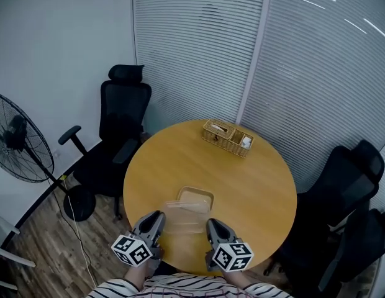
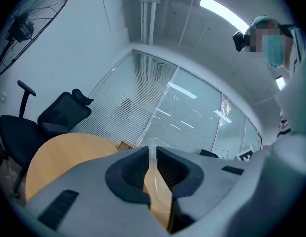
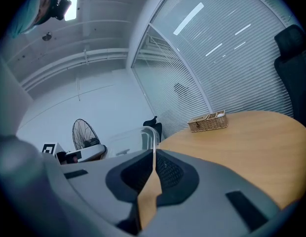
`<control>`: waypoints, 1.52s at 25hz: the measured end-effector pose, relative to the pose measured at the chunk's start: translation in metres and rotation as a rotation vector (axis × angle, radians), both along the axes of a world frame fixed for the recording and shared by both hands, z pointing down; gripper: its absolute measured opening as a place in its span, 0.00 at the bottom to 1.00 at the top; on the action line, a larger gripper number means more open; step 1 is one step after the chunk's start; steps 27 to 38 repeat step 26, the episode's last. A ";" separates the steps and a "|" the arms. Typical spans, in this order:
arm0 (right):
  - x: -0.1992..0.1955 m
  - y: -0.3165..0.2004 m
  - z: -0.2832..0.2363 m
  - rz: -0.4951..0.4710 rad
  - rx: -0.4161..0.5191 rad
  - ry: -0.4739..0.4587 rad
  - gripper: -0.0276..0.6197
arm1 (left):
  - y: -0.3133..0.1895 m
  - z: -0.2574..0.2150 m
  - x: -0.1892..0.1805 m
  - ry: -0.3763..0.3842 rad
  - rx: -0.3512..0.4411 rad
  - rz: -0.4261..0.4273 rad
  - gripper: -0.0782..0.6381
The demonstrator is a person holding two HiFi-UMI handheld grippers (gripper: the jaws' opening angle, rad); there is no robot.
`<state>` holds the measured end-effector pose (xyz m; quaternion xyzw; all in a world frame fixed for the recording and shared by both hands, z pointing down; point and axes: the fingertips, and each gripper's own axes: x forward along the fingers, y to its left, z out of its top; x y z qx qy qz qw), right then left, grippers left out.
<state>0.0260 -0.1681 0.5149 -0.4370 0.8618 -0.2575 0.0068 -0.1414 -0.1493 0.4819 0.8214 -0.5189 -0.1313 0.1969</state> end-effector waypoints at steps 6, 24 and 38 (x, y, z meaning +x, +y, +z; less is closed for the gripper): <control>0.002 0.007 0.002 -0.019 -0.003 0.005 0.10 | 0.009 0.002 0.001 0.004 0.001 -0.029 0.18; 0.001 0.021 0.004 -0.034 -0.004 0.007 0.10 | 0.024 0.004 0.000 -0.002 -0.003 -0.056 0.18; 0.001 0.021 0.005 -0.034 -0.006 0.009 0.10 | 0.025 0.006 0.000 -0.001 -0.006 -0.056 0.18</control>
